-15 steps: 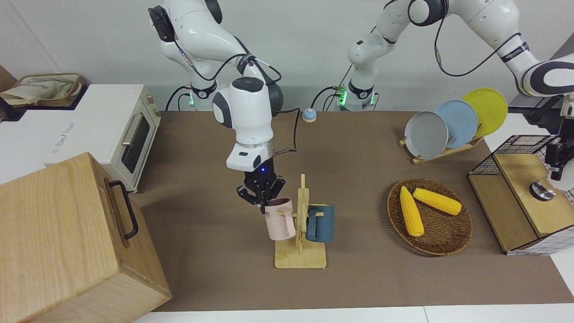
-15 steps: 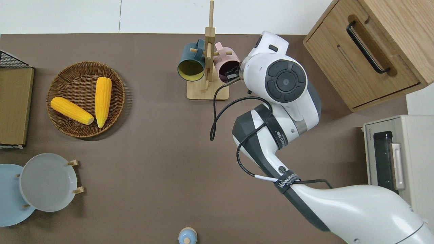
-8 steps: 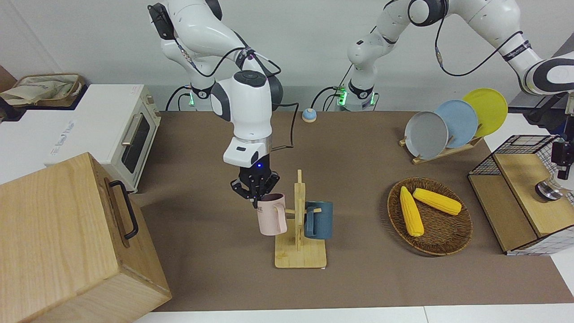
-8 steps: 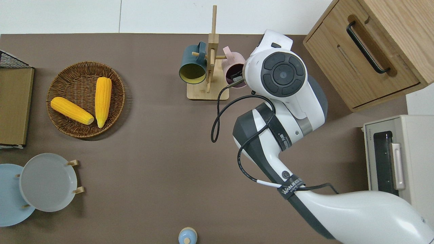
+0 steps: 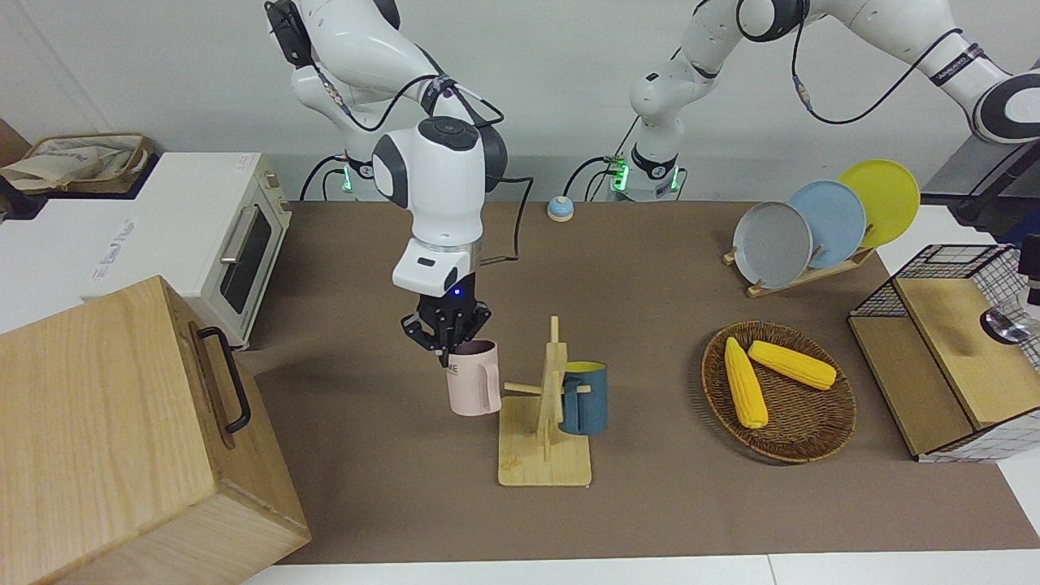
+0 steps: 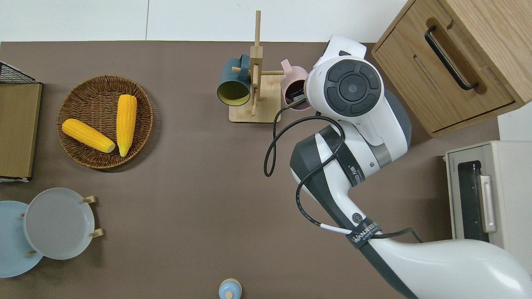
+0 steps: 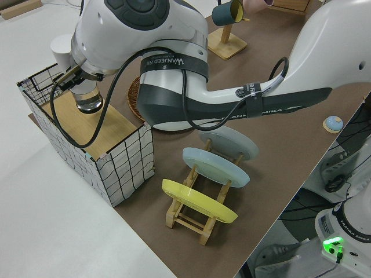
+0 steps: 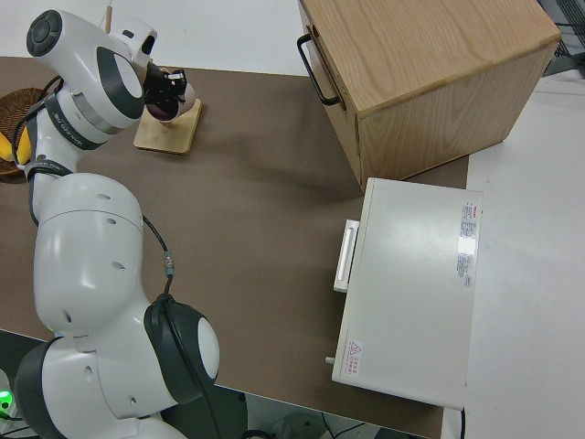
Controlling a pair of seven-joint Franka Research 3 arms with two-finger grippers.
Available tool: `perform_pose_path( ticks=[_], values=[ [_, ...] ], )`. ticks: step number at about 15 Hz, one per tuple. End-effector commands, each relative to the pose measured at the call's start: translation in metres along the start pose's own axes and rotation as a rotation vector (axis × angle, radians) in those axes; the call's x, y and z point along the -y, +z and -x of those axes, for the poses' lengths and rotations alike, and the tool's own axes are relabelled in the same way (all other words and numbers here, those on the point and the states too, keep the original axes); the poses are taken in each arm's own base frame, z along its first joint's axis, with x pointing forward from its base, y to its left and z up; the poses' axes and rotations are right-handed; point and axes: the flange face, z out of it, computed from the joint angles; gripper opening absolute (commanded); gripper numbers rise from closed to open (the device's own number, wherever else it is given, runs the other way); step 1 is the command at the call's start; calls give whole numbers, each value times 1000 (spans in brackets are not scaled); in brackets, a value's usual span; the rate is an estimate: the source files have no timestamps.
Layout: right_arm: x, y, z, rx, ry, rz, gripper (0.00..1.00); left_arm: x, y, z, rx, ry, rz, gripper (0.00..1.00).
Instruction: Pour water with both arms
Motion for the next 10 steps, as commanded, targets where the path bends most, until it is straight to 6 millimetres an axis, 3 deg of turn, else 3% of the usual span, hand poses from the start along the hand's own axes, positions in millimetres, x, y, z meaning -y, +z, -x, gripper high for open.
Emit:
perform_pose_path(
  ticks=[1, 4, 6, 10],
  values=[
    [-25, -5, 9, 35, -22, 27, 0, -33, -46, -22, 19, -20, -35, 0],
    [-35, -7, 15, 75, -5, 33, 0, -44, -74, -29, 12, -9, -48, 0],
    [-41, -9, 22, 133, 13, 25, 0, -43, -79, -26, 37, -13, -38, 0],
    [-35, -16, 41, 268, 72, -81, 0, -55, -90, -27, 47, 8, -45, 0]
  ],
)
